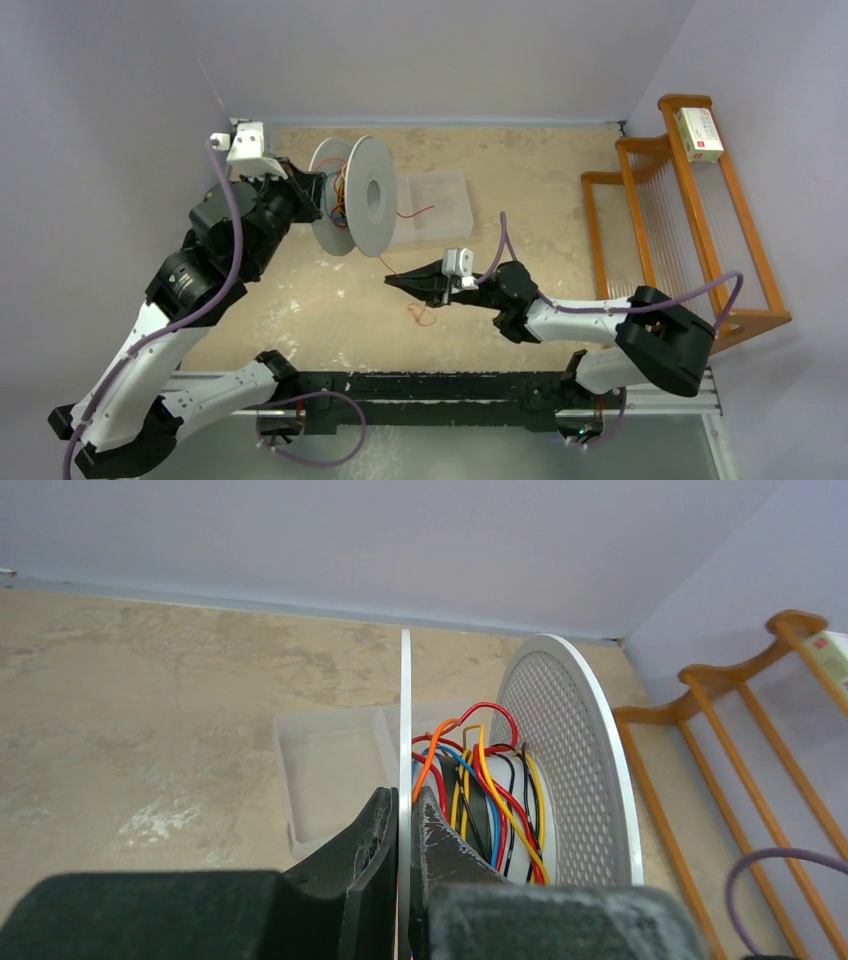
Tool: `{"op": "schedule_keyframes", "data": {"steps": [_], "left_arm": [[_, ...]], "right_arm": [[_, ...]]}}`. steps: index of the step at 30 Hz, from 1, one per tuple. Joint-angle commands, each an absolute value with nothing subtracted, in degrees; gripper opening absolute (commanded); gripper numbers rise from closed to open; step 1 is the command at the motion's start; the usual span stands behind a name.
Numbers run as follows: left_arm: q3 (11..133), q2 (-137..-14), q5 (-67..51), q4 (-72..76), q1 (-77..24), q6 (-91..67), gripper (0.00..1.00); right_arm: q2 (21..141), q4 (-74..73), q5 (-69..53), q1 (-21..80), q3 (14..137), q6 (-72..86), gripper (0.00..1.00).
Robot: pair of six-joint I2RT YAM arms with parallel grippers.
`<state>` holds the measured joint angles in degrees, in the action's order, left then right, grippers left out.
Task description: Wrap the cables
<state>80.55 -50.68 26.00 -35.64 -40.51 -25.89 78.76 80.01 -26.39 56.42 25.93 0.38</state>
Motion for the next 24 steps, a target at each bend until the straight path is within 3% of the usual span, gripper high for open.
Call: {"op": "schedule_keyframes", "data": {"steps": [1,11,24], "left_arm": [[78.4,-51.3,33.0,-27.8,-40.3,-25.1,0.00],[75.8,-54.7,35.2,-30.7,-40.3,-22.4,0.00],[74.1,-56.7,31.3,-37.5,-40.7,-13.3,0.00]], "right_arm": [[75.1,64.4,-22.0,58.5,34.3,-3.0,0.00],[77.7,30.0,-19.5,60.0,57.4,-6.1,0.00],[83.7,-0.2,-15.8,59.9,78.9,-13.5,0.00]]}}
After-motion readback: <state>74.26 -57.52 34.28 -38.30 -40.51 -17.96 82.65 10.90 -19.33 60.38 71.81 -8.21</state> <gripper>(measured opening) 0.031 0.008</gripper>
